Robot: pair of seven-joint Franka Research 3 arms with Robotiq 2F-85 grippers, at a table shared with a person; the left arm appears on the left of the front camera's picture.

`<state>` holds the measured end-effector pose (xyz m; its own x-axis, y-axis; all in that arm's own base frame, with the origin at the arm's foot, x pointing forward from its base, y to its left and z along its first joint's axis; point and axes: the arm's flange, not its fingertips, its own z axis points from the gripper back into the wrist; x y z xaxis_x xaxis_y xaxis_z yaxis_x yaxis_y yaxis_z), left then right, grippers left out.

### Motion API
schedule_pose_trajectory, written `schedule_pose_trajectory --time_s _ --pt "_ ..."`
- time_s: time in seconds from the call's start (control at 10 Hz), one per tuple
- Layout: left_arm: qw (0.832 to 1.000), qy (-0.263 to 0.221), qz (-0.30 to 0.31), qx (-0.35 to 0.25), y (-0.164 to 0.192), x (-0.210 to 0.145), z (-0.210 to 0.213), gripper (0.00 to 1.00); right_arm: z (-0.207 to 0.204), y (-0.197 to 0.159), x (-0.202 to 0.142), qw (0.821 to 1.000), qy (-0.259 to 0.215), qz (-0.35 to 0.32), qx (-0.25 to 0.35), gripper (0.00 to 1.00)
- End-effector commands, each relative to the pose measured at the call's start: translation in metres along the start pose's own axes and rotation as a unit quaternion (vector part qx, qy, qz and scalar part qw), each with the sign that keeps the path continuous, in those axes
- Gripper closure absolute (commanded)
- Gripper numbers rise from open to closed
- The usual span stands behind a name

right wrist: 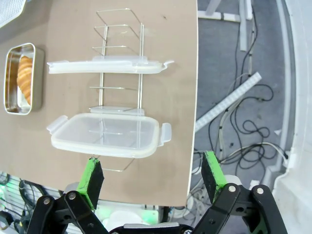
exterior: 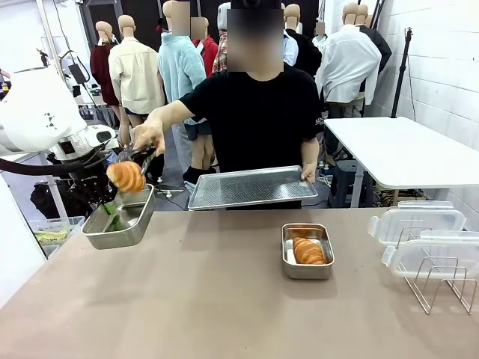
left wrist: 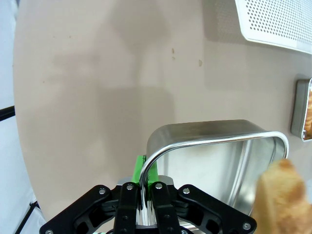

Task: Place the bread in airtight containers.
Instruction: Once an object is inside an Airtight Container , place the container in the center of the table.

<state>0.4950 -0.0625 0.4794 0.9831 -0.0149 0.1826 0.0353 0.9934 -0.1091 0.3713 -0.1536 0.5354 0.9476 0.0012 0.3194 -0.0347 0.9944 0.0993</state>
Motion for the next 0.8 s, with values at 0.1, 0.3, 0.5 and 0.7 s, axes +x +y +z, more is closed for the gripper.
schedule_pose_trajectory --time_s 0.1,0.3,0.5,0.7 --pt "1.000 -0.006 0.005 -0.002 -0.0009 0.0021 0.0030 1.00 -0.0019 -0.0018 0.0009 1.000 -0.004 -0.002 -0.001 0.00" --pt "1.000 -0.006 0.005 -0.002 -0.0009 0.0021 0.0030 1.00 -0.0019 -0.0018 0.0009 1.000 -0.004 -0.002 -0.001 0.00" --pt "1.000 -0.006 0.005 -0.002 -0.0009 0.0021 0.0030 1.00 -0.0019 -0.0018 0.0009 1.000 -0.004 -0.002 -0.001 0.00" --pt "1.000 -0.006 0.005 -0.002 -0.0009 0.0021 0.0030 1.00 -0.0019 -0.0018 0.0009 1.000 -0.004 -0.002 -0.001 0.00"
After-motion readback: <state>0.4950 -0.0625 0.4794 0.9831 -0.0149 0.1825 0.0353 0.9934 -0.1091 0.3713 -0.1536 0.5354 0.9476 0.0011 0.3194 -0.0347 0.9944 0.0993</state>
